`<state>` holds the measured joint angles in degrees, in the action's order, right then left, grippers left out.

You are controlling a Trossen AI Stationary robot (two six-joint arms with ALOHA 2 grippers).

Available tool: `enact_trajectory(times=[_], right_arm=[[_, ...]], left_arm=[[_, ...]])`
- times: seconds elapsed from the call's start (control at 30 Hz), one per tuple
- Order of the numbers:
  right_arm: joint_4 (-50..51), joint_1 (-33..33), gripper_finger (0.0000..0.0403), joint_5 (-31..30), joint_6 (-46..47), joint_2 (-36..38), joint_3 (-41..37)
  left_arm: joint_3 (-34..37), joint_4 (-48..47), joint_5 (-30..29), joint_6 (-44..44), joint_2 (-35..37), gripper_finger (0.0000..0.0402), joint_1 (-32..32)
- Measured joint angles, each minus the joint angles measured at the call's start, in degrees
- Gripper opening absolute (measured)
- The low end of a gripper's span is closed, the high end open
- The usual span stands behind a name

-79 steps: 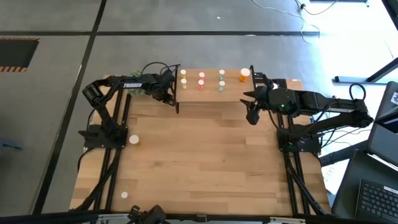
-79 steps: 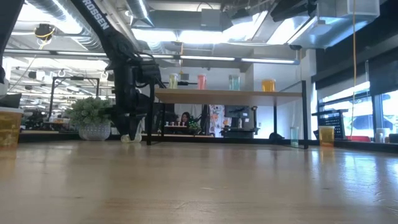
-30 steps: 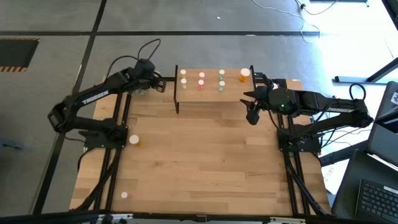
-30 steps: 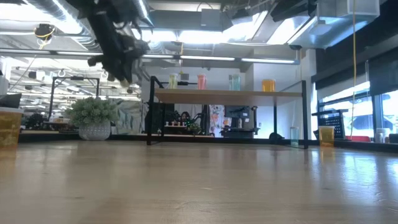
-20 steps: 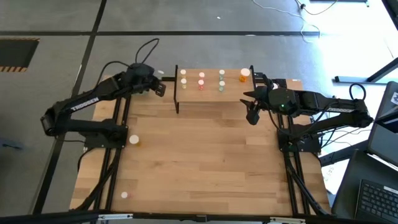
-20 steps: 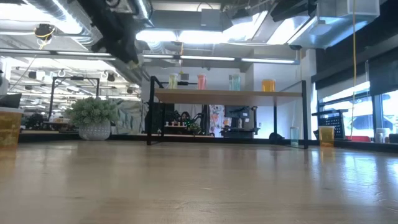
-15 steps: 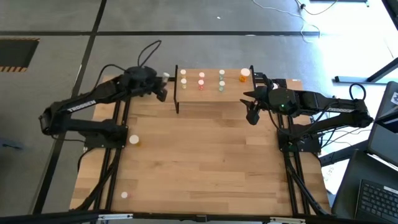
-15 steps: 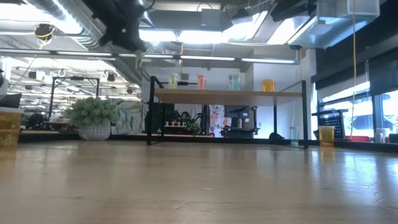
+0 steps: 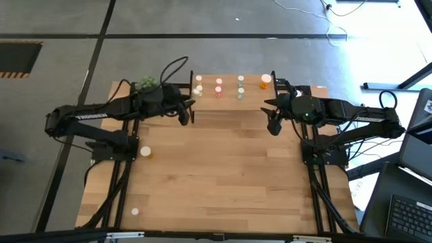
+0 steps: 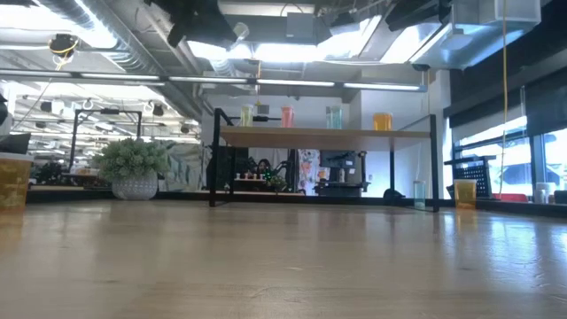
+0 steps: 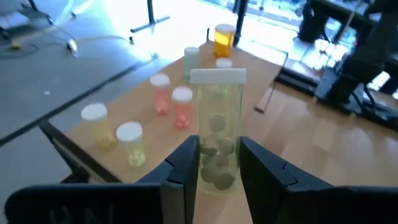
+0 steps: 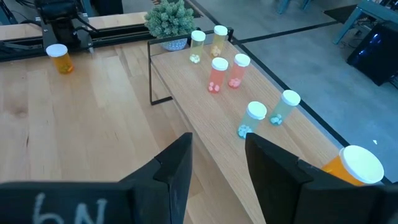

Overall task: Pick and place medicine bottles onto shelf by color
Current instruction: Put the yellow pill bottle on the shelf aligned with the other yellow pill bottles

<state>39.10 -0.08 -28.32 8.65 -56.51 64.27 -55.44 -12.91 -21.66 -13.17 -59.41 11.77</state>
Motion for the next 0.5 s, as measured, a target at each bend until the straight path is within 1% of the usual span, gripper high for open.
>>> enact_trajectory(times=[0.1, 0.2, 0.5], right_arm=[[0.0, -0.01, 0.0152, 0.0, -0.02, 0.0, 0.0], [0.0, -0.01, 0.0152, 0.0, 0.03, 0.0, 0.0], [-0.01, 0.0, 0.0152, 0.0, -0.03, 0.0, 0.0]], left_arm=[[0.0, 2.63, -3.05, 0.1, -1.08, 0.0094, -1.6], [-0.03, 3.81, -4.56, 0.26, -2.8, 0.0094, -2.34], [0.0, 6.08, -4.35, 1.3, -6.32, 0.0094, -2.49]])
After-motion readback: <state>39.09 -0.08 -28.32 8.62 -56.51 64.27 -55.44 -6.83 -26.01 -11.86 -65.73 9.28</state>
